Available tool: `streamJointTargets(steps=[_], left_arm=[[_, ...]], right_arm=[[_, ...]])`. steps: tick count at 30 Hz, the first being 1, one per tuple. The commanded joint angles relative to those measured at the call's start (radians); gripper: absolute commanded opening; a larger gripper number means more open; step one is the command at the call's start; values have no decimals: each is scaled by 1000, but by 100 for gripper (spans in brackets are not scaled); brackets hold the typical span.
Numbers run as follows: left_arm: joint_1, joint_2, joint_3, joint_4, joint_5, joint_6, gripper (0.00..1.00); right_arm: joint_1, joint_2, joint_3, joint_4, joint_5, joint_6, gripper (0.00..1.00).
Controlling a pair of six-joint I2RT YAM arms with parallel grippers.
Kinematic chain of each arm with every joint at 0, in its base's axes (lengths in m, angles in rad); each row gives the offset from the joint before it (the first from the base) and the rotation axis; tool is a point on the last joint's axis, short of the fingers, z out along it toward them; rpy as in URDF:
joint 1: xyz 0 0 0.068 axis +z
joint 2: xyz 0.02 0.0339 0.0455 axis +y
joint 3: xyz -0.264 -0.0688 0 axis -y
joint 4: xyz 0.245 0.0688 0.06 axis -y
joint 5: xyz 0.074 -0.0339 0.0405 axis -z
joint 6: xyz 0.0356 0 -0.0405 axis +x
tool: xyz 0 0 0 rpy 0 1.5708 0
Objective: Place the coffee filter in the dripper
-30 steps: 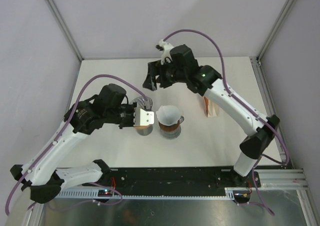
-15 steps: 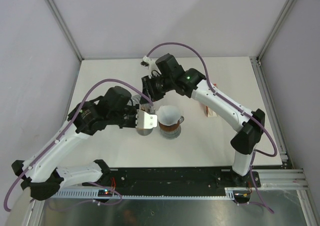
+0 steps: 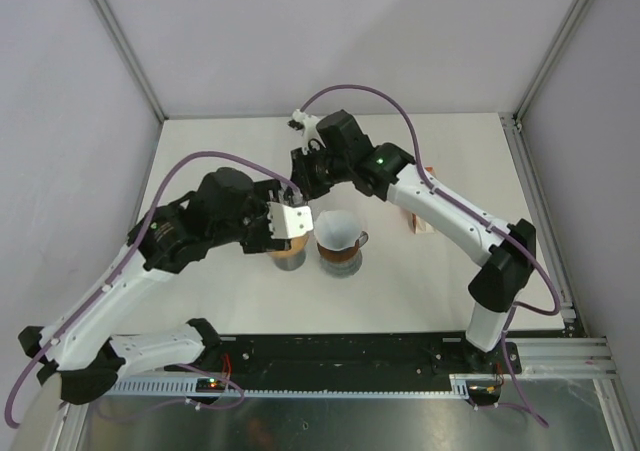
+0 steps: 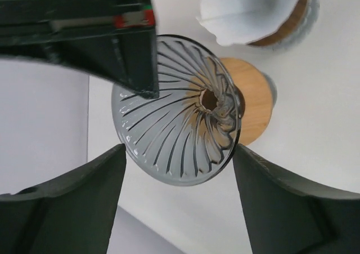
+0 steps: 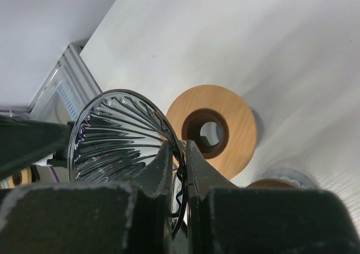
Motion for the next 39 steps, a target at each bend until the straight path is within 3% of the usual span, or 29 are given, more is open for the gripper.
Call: streamJointTargets(steps=[1, 3, 7, 10, 15, 20, 32, 39], left_arm=[[51, -55, 109, 94, 91, -140, 84], [103, -64, 153, 128, 157, -235, 89], [216, -54, 198, 211, 148, -459, 95], [353, -19, 230, 227, 188, -646, 94], [632, 9, 177, 232, 436, -870, 89], [723, 19, 27, 245, 507, -881, 83], [730, 5, -184, 257, 703, -791, 79], [731, 14, -226, 258, 702, -762, 64]], right_arm=[[-8, -102, -46, 191, 77, 6, 0], [-9, -110, -68, 225, 88, 13, 0], [-8, -99, -97, 265, 77, 28, 0], [-7, -90, -126, 279, 69, 34, 0], [-7, -112, -220, 340, 42, 49, 0], [-5, -118, -273, 378, 5, 50, 0], [3, -63, -277, 418, -16, 40, 0], [8, -34, -275, 395, -11, 27, 0]])
